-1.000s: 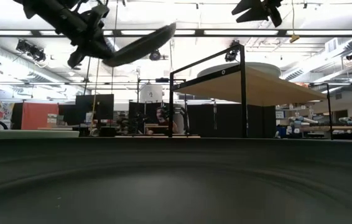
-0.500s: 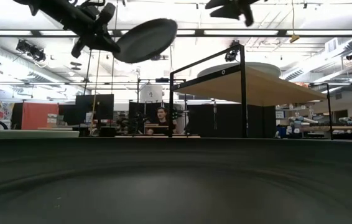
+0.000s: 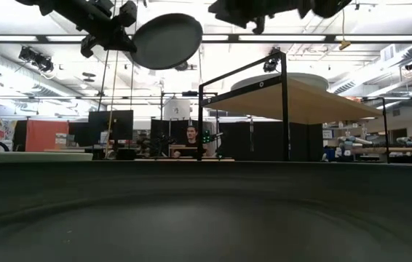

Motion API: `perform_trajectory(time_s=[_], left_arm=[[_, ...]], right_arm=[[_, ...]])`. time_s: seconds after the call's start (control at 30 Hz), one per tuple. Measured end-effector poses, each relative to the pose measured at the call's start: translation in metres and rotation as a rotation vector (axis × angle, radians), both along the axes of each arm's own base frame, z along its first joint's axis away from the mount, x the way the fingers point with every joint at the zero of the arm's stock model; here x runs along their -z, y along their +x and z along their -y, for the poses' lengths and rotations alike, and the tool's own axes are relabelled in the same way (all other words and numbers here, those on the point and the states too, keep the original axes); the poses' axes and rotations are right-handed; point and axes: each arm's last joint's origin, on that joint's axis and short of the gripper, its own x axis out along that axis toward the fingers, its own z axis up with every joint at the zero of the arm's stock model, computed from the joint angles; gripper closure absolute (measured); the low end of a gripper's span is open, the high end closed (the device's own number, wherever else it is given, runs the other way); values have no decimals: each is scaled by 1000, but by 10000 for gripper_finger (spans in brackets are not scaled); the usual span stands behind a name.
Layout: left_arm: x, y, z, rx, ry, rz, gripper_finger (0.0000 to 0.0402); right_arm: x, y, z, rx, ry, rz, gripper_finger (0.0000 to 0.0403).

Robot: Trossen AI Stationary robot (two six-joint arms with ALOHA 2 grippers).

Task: Place and stack plates onto a shelf
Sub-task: Stack the top big black plate on top of the big light blue plate on the shelf

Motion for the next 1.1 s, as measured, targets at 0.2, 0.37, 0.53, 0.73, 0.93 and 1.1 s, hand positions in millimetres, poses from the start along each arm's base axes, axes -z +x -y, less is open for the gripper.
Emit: perform_trajectory(time_s=[0.2,0.37,0.53,0.73,0.93,1.1], left_arm=[[-1,0,0,1,6,0,387],[0,0,0,2,5,0,387],[0,0,0,5,5,0,387],[0,1,1,18,2,2,387],[0,3,3,35,2,1,387],[0,4,5,43,3,1,387]], right_arm=[[17,18,6,38,-38,62,251],[27,30,16,85,-31,74,251],[31,41,28,111,-30,67,251],[32,50,38,131,-30,69,251],[28,49,40,153,-27,79,262],[28,49,40,154,-26,81,299]])
